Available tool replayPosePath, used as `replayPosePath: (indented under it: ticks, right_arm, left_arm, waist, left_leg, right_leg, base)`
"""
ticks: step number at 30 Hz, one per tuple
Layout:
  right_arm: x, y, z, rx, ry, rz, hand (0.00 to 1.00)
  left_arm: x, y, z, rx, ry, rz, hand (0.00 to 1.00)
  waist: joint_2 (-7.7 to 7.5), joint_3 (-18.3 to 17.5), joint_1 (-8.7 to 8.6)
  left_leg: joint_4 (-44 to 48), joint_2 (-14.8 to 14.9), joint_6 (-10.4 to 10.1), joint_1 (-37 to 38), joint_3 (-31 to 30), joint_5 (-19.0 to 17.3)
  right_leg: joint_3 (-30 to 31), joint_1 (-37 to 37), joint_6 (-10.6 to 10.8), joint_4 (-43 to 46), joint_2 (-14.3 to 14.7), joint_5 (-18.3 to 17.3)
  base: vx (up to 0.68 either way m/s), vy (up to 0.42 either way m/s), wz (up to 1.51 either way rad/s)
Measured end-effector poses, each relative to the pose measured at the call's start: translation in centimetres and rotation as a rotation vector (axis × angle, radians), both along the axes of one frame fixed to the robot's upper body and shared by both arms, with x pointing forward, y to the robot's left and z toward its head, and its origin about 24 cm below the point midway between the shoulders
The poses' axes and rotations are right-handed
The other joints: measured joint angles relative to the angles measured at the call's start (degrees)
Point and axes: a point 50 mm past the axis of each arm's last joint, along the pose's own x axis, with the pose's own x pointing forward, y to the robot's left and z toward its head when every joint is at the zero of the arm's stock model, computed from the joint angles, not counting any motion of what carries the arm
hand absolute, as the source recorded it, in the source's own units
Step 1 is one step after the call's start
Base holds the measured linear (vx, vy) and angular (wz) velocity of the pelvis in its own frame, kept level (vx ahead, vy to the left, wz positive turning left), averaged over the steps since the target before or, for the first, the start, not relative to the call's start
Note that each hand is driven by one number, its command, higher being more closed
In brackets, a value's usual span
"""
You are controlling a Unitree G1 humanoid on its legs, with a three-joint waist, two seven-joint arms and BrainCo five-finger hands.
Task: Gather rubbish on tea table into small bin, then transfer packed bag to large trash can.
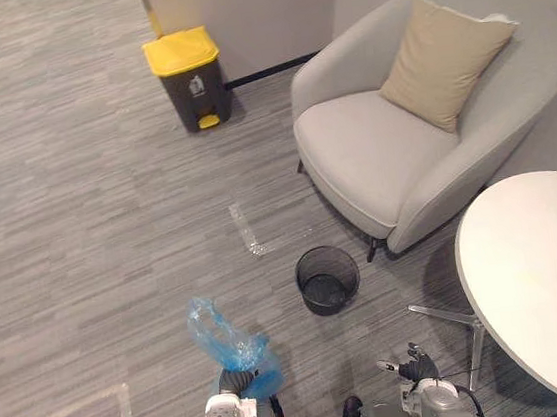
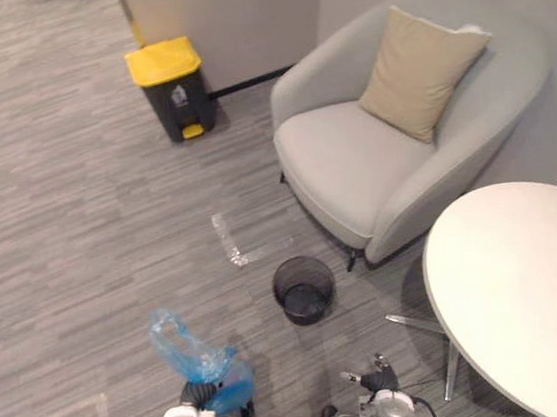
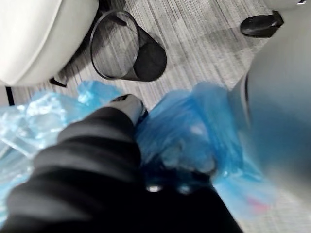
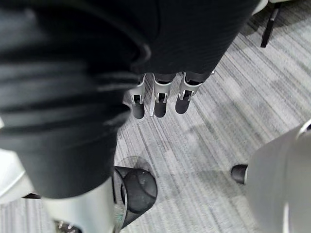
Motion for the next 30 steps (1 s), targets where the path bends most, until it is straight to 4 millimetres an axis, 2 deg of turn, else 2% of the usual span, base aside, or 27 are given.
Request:
replayPosePath:
  ticks: [2, 3, 4, 5, 6, 9, 13, 16, 17, 18, 19, 21, 22, 23, 24, 25, 26, 28, 29, 30]
  right_arm:
    - [-0.4, 0.0, -0.2, 0.003, 0.011, -0.007, 0.00]
    - [-0.8, 0.0, -0.4, 0.005, 0.026, -0.010, 0.00]
    - [-0.8, -0.1, -0.4, 0.004, 0.028, -0.010, 0.00]
    - [-0.9, 0.1, -0.5, 0.009, 0.037, -0.010, 0.00]
    - [-1.1, 0.8, -0.8, 0.032, 0.054, -0.001, 0.00]
    - [-1.5, 0.9, -1.0, 0.036, 0.069, -0.003, 0.00]
    - [-1.6, 1.1, -1.3, 0.043, 0.092, 0.005, 0.00]
    - [-1.0, 1.1, -1.1, 0.046, 0.085, 0.012, 0.00]
    - [-0.7, 1.1, -1.0, 0.044, 0.077, 0.015, 0.00]
    - [-0.5, 1.0, -1.0, 0.043, 0.073, 0.017, 0.00]
    - [-0.2, 0.9, -0.8, 0.039, 0.065, 0.021, 0.00]
    - [0.1, 0.8, -0.7, 0.037, 0.057, 0.025, 0.00]
    - [0.3, 0.8, -0.6, 0.038, 0.054, 0.029, 0.00]
    - [0.3, 1.0, -0.7, 0.042, 0.055, 0.037, 0.00]
    - [0.3, 1.0, -0.7, 0.042, 0.054, 0.038, 0.00]
    - [0.4, 1.0, -0.6, 0.042, 0.052, 0.040, 0.00]
    - [0.6, 1.0, -0.5, 0.039, 0.046, 0.046, 0.00]
    - [0.6, 1.0, -0.6, 0.039, 0.049, 0.046, 0.00]
    - [0.3, 0.8, -0.7, 0.038, 0.061, 0.039, 0.00]
    - [-0.2, 0.3, -0.8, 0.032, 0.074, 0.018, 0.00]
  left_arm:
    - [0.4, 0.0, 0.1, 0.003, -0.008, -0.003, 1.00]
    - [0.3, 0.1, 0.0, 0.005, 0.004, -0.003, 1.00]
    - [0.2, 0.1, -0.1, 0.006, 0.009, -0.002, 1.00]
    - [-0.2, 0.6, -0.3, 0.021, 0.023, 0.001, 1.00]
    - [-0.7, 1.2, -0.5, 0.042, 0.041, -0.008, 1.00]
    - [-1.0, 2.4, -0.5, 0.083, 0.051, -0.029, 1.00]
    - [-1.5, 3.2, -0.6, 0.107, 0.067, -0.028, 1.00]
    - [-1.9, 3.3, -0.7, 0.107, 0.077, -0.018, 1.00]
    - [-1.9, 3.4, -0.7, 0.107, 0.079, -0.016, 1.00]
    - [-2.0, 3.5, -0.8, 0.108, 0.080, -0.016, 1.00]
    - [-1.9, 3.7, -0.7, 0.116, 0.079, -0.016, 1.00]
    - [-1.9, 3.7, -0.7, 0.116, 0.078, -0.013, 1.00]
    - [-1.8, 3.8, -0.6, 0.117, 0.076, -0.008, 1.00]
    - [-1.7, 4.0, -0.5, 0.113, 0.069, 0.012, 1.00]
    - [-1.6, 4.1, -0.5, 0.112, 0.066, 0.019, 1.00]
    - [-1.3, 4.4, -0.4, 0.114, 0.058, 0.035, 1.00]
    - [-1.0, 4.7, -0.2, 0.119, 0.048, 0.042, 1.00]
    - [-0.7, 4.9, 0.0, 0.125, 0.041, 0.043, 1.00]
    - [-0.6, 5.0, 0.0, 0.127, 0.040, 0.040, 1.00]
    - [-0.3, 4.4, 0.0, 0.116, 0.036, 0.027, 1.00]
  waist:
    - [-0.18, 0.1, 0.01]
    - [-0.19, 0.1, -0.09]
    - [0.04, 0.1, -0.17]
    - [-0.20, -0.2, -0.18]
    - [-1.19, -1.0, -0.24]
    - [-2.20, -1.9, -0.42]
    - [-2.08, -1.9, -0.41]
    - [-2.03, -1.9, -0.32]
    - [-2.24, -1.8, -0.38]
    - [-2.43, -1.8, -0.39]
    - [-3.38, -1.4, -0.57]
    - [-3.49, -1.2, -0.73]
    - [-3.12, -0.8, -1.24]
    - [-2.68, -0.5, -1.80]
    - [-2.67, -0.4, -1.86]
    - [-2.74, 0.2, -1.69]
    - [-3.24, 0.8, -1.87]
    - [-3.80, 0.8, -2.05]
    - [-4.44, 0.7, -3.20]
    - [-4.28, 0.5, -3.84]
  left_leg:
    - [4.2, 1.2, 0.3, 0.2, 0.7, -4.3]
    - [6.6, 2.1, 0.3, 1.1, 1.1, -7.0]
    - [5.9, 2.3, -0.1, 1.7, 1.2, -7.6]
    - [3.2, 0.9, 0.1, 2.8, 1.7, -8.9]
    - [-0.6, -1.3, 0.0, 3.8, 1.6, -8.0]
    - [-4.7, -5.2, 0.3, 4.6, 0.6, -7.4]
    - [-5.3, -6.9, 0.5, 4.4, 0.4, -7.5]
    - [-2.2, -7.3, 2.7, 2.4, 0.2, -8.9]
    - [0.0, -7.7, 4.1, 1.3, 0.0, -9.9]
    - [1.2, -7.8, 4.2, 0.9, -0.1, -10.8]
    - [4.3, -9.2, 5.1, 0.7, -0.3, -13.5]
    - [4.8, -9.7, 5.9, 1.4, -0.9, -14.4]
    - [4.7, -9.7, 6.2, 2.3, -1.7, -14.8]
    - [4.6, -9.3, 6.1, 3.6, -3.0, -15.4]
    - [4.5, -9.0, 6.1, 4.2, -3.3, -15.8]
    - [3.3, -8.5, 5.8, 6.0, -3.4, -16.4]
    - [1.6, -8.2, 5.7, 8.1, -3.6, -16.4]
    - [-0.8, -8.4, 4.9, 10.3, -4.0, -16.7]
    - [-2.0, -9.0, 4.0, 11.7, -5.3, -17.1]
    - [-3.5, -8.5, 2.9, 13.7, -7.1, -17.3]
  right_leg:
    - [-2.1, 0.1, 0.8, 0.2, -1.4, 0.5]
    - [-2.9, 1.1, 2.1, -0.5, -2.0, 1.2]
    - [-2.9, 1.7, 2.8, -1.0, -1.8, 1.4]
    - [-1.9, 2.6, 4.4, -3.0, -1.6, 2.1]
    - [-0.7, 3.1, 5.4, -5.8, -2.2, 2.8]
    - [0.8, 4.4, 6.8, -10.2, -3.2, 4.9]
    - [2.8, 5.2, 6.8, -12.8, -3.3, 5.1]
    - [3.7, 4.7, 7.8, -11.8, -3.5, 4.2]
    - [3.9, 3.3, 8.4, -8.6, -4.3, 2.5]
    - [4.1, 2.6, 8.7, -6.6, -4.9, 1.6]
    - [6.2, 0.4, 8.2, 0.6, -6.7, -0.8]
    - [8.1, -2.3, 7.6, 8.1, -7.5, -0.7]
    - [9.1, -4.2, 6.5, 12.1, -7.3, -0.8]
    - [10.0, -4.9, 6.1, 14.1, -5.4, -2.7]
    - [9.8, -5.4, 6.1, 14.2, -4.5, -3.2]
    - [9.3, -7.3, 5.9, 13.6, -1.9, -3.8]
    - [8.3, -8.6, 5.2, 10.8, 0.3, -3.3]
    - [6.4, -9.8, 4.4, 4.2, 2.3, -1.0]
    - [6.9, -9.8, 2.5, 0.5, 3.1, 4.0]
    - [6.0, -8.6, -0.5, 0.0, 3.6, 5.2]
  base:
    - [-0.08, 0.206, 0.64]
    - [-0.08, 0.244, 0.52]
    - [-0.06, 0.234, 0.38]
    - [-0.06, 0.212, 0.27]
    - [-0.05, 0.206, 0.27]
    - [-0.05, 0.186, 0.40]
    - [0.01, 0.119, 0.20]
    - [0.08, 0.077, 0.06]
    - [0.08, 0.048, 0.08]
    - [0.14, 0.066, 0.18]
    - [0.14, 0.047, 0.15]
    - [0.19, 0.048, 0.11]
    - [0.21, 0.017, 0.28]
    - [0.18, -0.020, 0.33]
    - [0.24, -0.071, 0.19]
    - [0.27, -0.111, 0.05]
    - [0.33, -0.144, 0.07]
    - [0.32, -0.130, 0.30]
    - [0.40, -0.149, 0.64]
    - [0.43, -0.147, 0.55]
